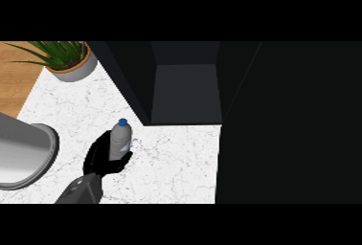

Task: Pick up the bottled water, place it into the cabinet and close the cabinet

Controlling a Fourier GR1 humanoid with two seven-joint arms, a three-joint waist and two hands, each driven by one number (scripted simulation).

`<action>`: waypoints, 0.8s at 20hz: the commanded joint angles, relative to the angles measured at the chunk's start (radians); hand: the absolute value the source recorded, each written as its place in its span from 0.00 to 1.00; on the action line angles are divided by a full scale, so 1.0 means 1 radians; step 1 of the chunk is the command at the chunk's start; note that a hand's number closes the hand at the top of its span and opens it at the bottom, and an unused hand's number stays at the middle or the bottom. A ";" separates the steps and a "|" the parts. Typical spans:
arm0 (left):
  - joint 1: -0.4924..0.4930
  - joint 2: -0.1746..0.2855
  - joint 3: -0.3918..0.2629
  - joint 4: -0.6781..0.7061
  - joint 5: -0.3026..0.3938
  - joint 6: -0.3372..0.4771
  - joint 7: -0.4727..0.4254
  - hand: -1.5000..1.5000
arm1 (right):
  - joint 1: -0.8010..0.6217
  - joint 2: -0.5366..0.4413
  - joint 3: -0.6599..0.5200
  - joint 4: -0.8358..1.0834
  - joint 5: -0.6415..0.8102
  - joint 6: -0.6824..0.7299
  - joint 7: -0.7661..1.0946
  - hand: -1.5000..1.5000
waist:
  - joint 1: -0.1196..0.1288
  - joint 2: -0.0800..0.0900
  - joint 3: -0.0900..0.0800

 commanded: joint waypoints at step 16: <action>0.124 0.053 0.029 -0.173 0.116 -0.157 0.082 1.00 | 0.061 -0.021 0.003 -0.010 0.013 0.020 -0.058 0.00 | 0.009 -0.001 -0.006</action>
